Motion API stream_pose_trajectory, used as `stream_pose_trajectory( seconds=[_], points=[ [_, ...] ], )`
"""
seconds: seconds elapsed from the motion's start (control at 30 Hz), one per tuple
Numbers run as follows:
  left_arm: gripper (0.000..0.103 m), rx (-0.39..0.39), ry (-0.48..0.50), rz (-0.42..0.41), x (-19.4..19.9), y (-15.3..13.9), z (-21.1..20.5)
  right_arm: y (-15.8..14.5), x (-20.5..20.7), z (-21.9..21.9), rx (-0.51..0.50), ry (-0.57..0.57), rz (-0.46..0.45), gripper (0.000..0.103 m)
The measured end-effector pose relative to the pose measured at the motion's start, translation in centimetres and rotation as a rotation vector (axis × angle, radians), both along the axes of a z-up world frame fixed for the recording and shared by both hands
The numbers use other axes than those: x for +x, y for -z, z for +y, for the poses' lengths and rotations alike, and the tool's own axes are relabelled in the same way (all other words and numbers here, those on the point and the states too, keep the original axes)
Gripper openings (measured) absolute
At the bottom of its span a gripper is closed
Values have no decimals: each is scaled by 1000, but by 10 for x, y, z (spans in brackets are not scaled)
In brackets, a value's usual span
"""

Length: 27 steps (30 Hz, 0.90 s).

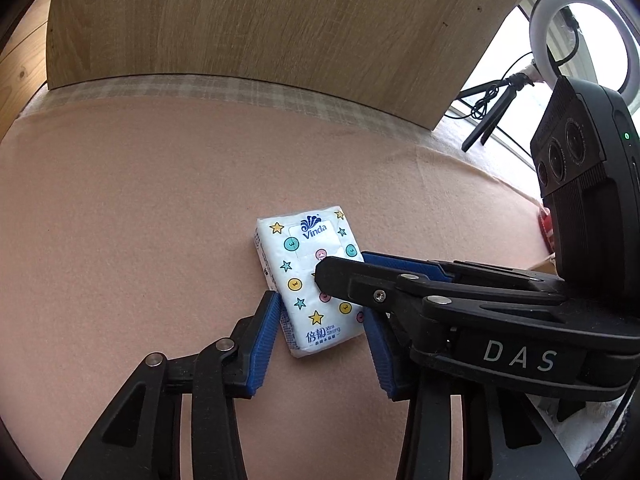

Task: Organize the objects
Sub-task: 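Carry the tissue pack into the box with the right gripper and release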

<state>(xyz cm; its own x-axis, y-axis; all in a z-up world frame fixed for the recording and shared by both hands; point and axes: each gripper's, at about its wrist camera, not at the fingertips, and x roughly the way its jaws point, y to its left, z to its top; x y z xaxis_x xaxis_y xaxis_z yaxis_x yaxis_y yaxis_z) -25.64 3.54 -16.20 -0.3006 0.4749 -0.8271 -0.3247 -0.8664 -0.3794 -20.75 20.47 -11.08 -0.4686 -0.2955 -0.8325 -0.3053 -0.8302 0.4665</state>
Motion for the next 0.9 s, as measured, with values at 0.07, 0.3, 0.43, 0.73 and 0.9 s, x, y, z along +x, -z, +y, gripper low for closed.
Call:
stream_pose_trajectory(
  seconds=[0.07,0.3,0.43,0.73,0.9],
  points=[
    [45,7,2,1,10,-1,3,-4,10,-2,25,1,-9,29],
    [44,31,8,4,55,-11,20,-16,54,-17,84,3,-7,29],
    [44,34,32,37,81,-29,39,-29,86,-16,97,23,12,29],
    [44,61,104,109,132,-74,99,-74,156,15,139,90,81,29],
    [44,67,175,140,158,-95,146,-94,198,43,154,154,109,29]
  ],
)
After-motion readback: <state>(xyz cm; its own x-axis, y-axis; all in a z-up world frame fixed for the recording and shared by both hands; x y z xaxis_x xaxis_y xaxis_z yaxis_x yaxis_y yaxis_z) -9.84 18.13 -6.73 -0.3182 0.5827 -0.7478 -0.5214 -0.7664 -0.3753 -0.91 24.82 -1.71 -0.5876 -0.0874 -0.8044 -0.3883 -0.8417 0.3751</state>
